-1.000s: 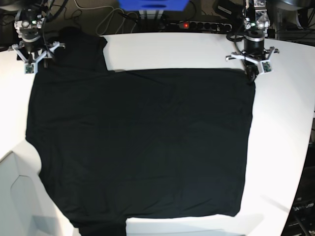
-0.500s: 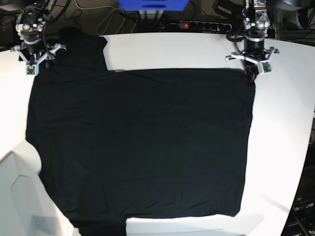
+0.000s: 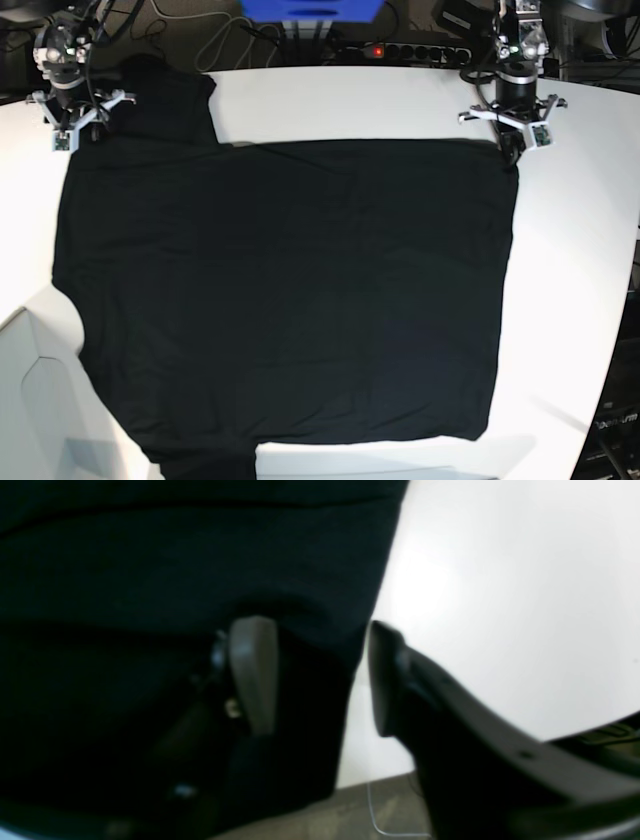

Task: Fold the T-shirt properly
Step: 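Adjust both grippers' hold on the shirt's shoulder corners, then lift the shoulder edge with both grippers and pull it across the shirt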

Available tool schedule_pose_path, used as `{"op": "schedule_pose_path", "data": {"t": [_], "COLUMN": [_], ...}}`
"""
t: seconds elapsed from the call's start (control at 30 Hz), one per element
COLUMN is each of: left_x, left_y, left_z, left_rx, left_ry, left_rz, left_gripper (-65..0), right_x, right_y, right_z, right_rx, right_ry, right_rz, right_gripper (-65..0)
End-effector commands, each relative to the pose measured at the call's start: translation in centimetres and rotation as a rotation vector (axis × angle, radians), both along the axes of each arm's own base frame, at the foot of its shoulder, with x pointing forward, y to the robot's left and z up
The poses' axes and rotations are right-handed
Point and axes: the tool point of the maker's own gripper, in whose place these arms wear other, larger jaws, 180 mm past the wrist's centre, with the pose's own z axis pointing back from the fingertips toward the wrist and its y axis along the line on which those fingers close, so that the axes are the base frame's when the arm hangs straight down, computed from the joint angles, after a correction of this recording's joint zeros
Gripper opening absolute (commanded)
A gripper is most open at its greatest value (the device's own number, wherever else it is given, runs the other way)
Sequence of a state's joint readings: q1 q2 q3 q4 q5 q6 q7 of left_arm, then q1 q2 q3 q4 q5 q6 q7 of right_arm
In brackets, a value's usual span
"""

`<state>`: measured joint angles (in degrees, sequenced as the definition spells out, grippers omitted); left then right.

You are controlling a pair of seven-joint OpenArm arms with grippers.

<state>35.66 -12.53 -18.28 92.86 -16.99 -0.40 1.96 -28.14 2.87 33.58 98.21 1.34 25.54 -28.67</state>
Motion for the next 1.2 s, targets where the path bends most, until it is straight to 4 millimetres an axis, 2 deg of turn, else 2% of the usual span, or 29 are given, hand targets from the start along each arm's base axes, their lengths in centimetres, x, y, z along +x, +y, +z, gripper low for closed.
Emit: {"op": "schedule_pose_path", "data": {"t": [0.0,0.1,0.27,0.47,0.6,0.7,0.87,0.97,1.17], "left_x": [0.3,0.3,0.3,0.3,0.2,0.7,0.8,0.7,1.0], "left_y": [0.4,0.3,0.3,0.3,0.2,0.7,2.1,2.8,2.7], "left_z": [1.0,1.0,1.0,1.1,1.7,3.1,4.1,4.4,4.4], "left_rx": [0.024,0.021,0.021,0.022,0.028,0.042,0.069,0.077,0.075], "left_ry": [-0.033,-0.033,-0.034,-0.034,-0.044,-0.082,-0.102,-0.108,-0.114], "left_rz": [-0.009,-0.007,-0.007,-0.004,-0.013,-0.001,0.029,0.044,0.042], "left_gripper": [-65.0,-65.0,-65.0,-65.0,-65.0,-65.0,-65.0,-65.0,-65.0], "right_x": [-1.1,-1.2,-0.7,1.2,1.8,2.3,3.1,3.5,5.3], "right_y": [-0.3,-0.4,-0.5,-0.3,-0.2,-0.2,-0.2,-0.2,0.0], "right_z": [-0.5,-0.5,0.3,3.5,4.7,5.0,5.4,5.6,6.5], "right_rx": [-0.02,-0.022,-0.037,-0.088,-0.106,-0.11,-0.112,-0.113,-0.111], "right_ry": [0.063,0.064,0.043,-0.038,-0.068,-0.082,-0.104,-0.114,-0.164], "right_rz": [0.014,0.015,0.021,0.053,0.064,0.066,0.067,0.065,0.067], "right_gripper": [-49.2,-64.8,-65.0,-65.0,-65.0,-65.0,-65.0,-65.0,-65.0]}}
